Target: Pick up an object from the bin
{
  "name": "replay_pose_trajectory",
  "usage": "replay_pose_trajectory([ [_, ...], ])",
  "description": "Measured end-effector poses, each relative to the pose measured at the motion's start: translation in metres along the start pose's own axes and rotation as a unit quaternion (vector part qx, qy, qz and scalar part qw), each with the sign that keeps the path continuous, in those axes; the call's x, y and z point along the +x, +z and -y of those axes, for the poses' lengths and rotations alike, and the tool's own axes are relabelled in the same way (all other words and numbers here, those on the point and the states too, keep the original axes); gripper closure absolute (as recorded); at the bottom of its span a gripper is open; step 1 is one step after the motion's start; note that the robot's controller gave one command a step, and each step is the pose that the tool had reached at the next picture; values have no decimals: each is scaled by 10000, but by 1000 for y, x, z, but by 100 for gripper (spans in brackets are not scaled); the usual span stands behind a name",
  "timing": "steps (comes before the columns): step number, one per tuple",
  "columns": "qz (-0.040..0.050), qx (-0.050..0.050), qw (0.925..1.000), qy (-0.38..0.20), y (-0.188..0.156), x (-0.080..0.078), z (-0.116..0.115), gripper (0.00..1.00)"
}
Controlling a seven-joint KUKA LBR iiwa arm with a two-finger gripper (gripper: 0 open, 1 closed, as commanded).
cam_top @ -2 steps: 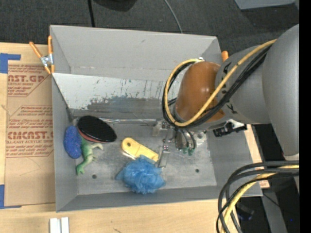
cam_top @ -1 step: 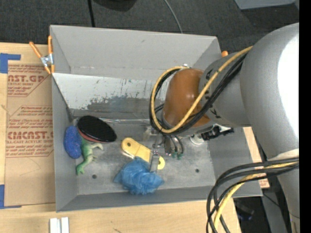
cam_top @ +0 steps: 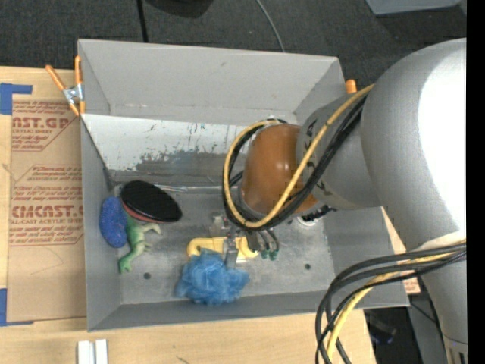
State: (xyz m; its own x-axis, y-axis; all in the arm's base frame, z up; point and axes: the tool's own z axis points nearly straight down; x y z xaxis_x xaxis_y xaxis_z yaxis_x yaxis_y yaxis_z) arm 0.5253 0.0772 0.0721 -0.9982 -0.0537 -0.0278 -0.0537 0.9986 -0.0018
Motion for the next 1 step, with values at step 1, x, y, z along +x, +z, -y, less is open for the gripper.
replay_pose_trajectory([
  [1, 0, 0, 10000, -1, 0, 0, 0, 100],
])
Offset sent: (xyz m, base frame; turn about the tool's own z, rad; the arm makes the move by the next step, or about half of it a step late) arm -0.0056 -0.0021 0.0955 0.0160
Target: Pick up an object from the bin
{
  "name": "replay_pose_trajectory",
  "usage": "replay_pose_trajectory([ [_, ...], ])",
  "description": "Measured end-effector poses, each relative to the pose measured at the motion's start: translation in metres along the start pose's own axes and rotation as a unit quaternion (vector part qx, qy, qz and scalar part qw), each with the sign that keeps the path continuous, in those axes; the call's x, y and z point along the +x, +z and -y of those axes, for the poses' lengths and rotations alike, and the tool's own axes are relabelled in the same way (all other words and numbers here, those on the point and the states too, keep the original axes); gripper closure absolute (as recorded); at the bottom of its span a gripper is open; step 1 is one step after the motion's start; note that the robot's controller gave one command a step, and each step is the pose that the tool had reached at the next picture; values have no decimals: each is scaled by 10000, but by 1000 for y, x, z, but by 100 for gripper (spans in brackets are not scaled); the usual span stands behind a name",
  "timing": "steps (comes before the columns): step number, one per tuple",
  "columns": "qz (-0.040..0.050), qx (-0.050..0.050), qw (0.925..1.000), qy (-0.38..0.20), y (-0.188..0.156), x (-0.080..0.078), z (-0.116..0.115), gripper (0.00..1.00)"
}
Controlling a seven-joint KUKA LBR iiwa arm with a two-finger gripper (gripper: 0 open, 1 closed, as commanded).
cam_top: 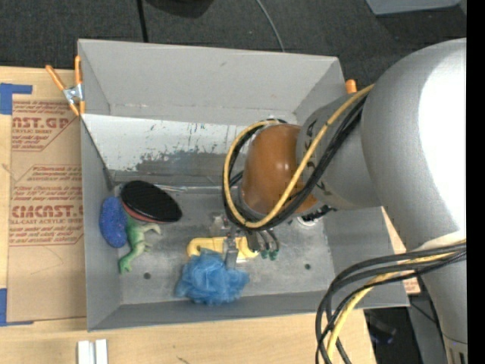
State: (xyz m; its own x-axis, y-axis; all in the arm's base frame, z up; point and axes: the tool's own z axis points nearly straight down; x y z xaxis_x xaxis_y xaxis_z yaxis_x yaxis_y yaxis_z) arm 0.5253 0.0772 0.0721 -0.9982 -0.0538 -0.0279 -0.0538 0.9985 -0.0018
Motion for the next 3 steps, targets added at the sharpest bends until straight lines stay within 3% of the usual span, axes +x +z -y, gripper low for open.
replay_pose_trajectory([
  [1, 5, -2, 10000, 78, -95, 3, 2, 100],
  [2, 5, 0, 10000, 78, -95, 3, 2, 100],
  [3, 19, -4, 9999, 110, -218, 7, 2, 100],
])
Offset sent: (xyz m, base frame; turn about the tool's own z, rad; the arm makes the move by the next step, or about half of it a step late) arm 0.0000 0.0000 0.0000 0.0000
